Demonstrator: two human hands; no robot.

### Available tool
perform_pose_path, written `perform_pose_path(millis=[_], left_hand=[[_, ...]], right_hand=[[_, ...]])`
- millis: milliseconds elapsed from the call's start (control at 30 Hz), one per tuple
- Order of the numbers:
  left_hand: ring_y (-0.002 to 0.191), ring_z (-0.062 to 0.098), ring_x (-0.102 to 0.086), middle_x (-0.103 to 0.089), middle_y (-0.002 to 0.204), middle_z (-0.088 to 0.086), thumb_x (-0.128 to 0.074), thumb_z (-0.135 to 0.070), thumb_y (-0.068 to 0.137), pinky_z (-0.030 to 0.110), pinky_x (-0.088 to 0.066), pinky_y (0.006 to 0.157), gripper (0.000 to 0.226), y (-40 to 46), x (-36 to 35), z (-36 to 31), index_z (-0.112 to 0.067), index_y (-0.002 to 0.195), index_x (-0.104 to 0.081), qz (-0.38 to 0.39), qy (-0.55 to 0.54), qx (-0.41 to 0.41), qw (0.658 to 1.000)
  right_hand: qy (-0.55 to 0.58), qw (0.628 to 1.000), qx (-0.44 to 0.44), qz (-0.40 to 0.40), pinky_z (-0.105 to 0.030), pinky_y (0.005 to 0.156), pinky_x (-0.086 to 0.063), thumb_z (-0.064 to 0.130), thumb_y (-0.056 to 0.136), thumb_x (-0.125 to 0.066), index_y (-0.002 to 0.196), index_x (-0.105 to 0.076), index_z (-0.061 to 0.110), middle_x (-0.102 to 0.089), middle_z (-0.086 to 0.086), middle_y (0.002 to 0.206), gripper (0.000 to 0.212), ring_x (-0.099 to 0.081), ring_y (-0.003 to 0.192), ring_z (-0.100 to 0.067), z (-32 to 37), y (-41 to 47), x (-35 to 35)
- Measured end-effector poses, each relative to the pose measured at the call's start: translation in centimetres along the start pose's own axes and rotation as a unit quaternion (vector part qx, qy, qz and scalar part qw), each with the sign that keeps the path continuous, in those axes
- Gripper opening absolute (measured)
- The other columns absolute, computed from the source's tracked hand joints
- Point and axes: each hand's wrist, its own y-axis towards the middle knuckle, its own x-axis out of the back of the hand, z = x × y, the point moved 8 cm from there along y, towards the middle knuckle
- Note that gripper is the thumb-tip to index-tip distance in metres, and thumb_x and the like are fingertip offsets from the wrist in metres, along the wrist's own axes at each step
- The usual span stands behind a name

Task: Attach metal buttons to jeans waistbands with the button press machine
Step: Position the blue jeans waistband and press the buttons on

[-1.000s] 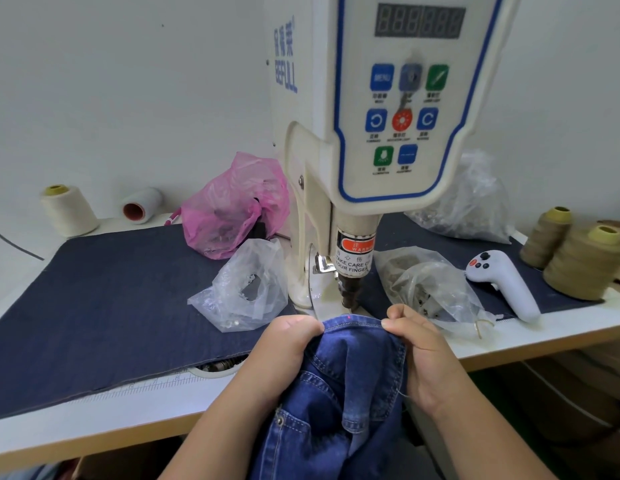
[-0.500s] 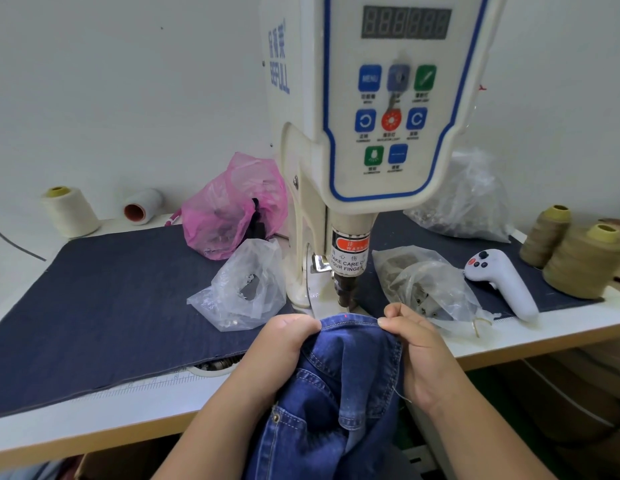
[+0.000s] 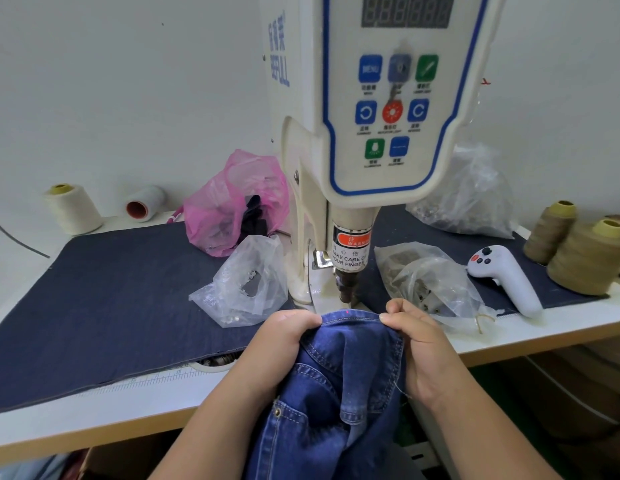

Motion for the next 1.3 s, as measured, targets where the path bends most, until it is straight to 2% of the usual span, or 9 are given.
perform_pose_path(millis=[233, 400, 533, 633, 800, 933, 1033, 1200, 1300], left_hand=[[0.054, 0.014, -0.039, -0.042, 0.058, 0.001, -0.055, -0.016, 0.087, 0.023, -0.036, 0.049, 0.031, 0.37, 0.33, 0.31, -0.018, 0.058, -0.046, -0.020, -0.012, -0.006, 1.000], [0.049, 0.012, -0.038, -0.041, 0.054, 0.000, -0.054, -0.015, 0.088, 0.019, -0.036, 0.045, 0.032, 0.36, 0.31, 0.31, -0.017, 0.057, -0.046, -0.019, -0.017, -0.003, 1.000], [0.054, 0.015, -0.040, -0.042, 0.059, 0.003, -0.055, -0.015, 0.087, 0.022, -0.037, 0.049, 0.025, 0.27, 0.30, 0.36, -0.013, 0.063, -0.049, -0.021, -0.025, 0.003, 0.999], [0.050, 0.011, -0.040, -0.042, 0.056, 0.000, -0.056, -0.014, 0.087, 0.018, -0.037, 0.046, 0.033, 0.33, 0.33, 0.34, -0.018, 0.056, -0.047, -0.024, -0.021, 0.000, 0.999], [0.051, 0.011, -0.043, -0.045, 0.059, 0.001, -0.057, -0.016, 0.087, 0.018, -0.039, 0.048, 0.031, 0.38, 0.54, 0.45, -0.018, 0.057, -0.049, -0.037, -0.018, 0.007, 0.999], [0.059, 0.015, -0.046, -0.049, 0.064, 0.003, -0.059, -0.019, 0.086, 0.029, -0.040, 0.060, 0.022, 0.38, 0.68, 0.64, -0.015, 0.065, -0.053, -0.042, -0.019, 0.012, 0.999], [0.059, 0.014, -0.048, -0.051, 0.065, 0.004, -0.059, -0.021, 0.086, 0.028, -0.041, 0.060, 0.020, 0.39, 0.74, 0.73, -0.014, 0.068, -0.055, -0.043, -0.013, 0.018, 0.999], [0.058, 0.014, -0.043, -0.046, 0.061, 0.001, -0.059, -0.018, 0.086, 0.031, -0.038, 0.060, 0.027, 0.52, 0.71, 0.77, -0.018, 0.060, -0.050, -0.045, -0.022, 0.014, 0.999], [0.064, 0.017, -0.043, -0.047, 0.064, 0.003, -0.062, -0.025, 0.078, 0.034, -0.037, 0.065, 0.020, 0.40, 0.71, 0.61, -0.017, 0.062, -0.052, -0.045, -0.029, 0.011, 0.999]], right_hand=[[-0.016, 1.000, -0.004, -0.009, -0.028, 0.052, -0.052, -0.001, 0.076, -0.058, 0.065, -0.053, 0.019, -0.055, -0.005, 0.061, 0.024, -0.057, 0.055, -0.018, -0.06, 0.07, 0.41], [0.000, 1.000, -0.005, 0.002, -0.028, 0.053, -0.053, 0.003, 0.067, -0.062, 0.067, -0.052, 0.018, -0.056, -0.007, 0.062, 0.018, -0.058, 0.057, -0.019, 0.04, -0.09, -0.11], [-0.008, 1.000, -0.005, -0.012, -0.028, 0.053, -0.053, -0.005, 0.084, -0.053, 0.068, -0.051, 0.018, -0.056, -0.007, 0.063, 0.028, -0.058, 0.058, -0.019, 0.03, -0.09, 0.22], [-0.001, 1.000, -0.008, -0.012, -0.029, 0.053, -0.054, -0.007, 0.088, -0.049, 0.071, -0.049, 0.016, -0.056, -0.008, 0.063, 0.029, -0.059, 0.057, -0.019, 0.07, -0.17, 0.14], [0.003, 1.000, -0.003, -0.014, -0.028, 0.053, -0.054, -0.006, 0.083, -0.052, 0.070, -0.049, 0.016, -0.055, -0.008, 0.063, 0.026, -0.058, 0.058, -0.019, 0.12, -0.17, 0.07], [0.001, 1.000, -0.003, -0.013, -0.028, 0.053, -0.054, -0.005, 0.080, -0.055, 0.069, -0.049, 0.017, -0.055, -0.008, 0.063, 0.024, -0.058, 0.057, -0.019, 0.13, -0.18, 0.05], [-0.004, 1.000, -0.003, -0.018, -0.028, 0.053, -0.054, -0.006, 0.086, -0.051, 0.069, -0.050, 0.017, -0.056, -0.008, 0.063, 0.028, -0.059, 0.057, -0.019, 0.06, -0.10, 0.27], [-0.006, 1.000, -0.002, -0.009, -0.029, 0.054, -0.053, 0.002, 0.070, -0.062, 0.067, -0.052, 0.019, -0.055, -0.007, 0.063, 0.019, -0.058, 0.059, -0.019, 0.07, -0.06, 0.11], [-0.017, 1.000, -0.002, -0.009, -0.028, 0.053, -0.053, 0.000, 0.075, -0.060, 0.063, -0.054, 0.020, -0.057, -0.006, 0.063, 0.024, -0.059, 0.057, -0.019, 0.04, 0.01, 0.25]])
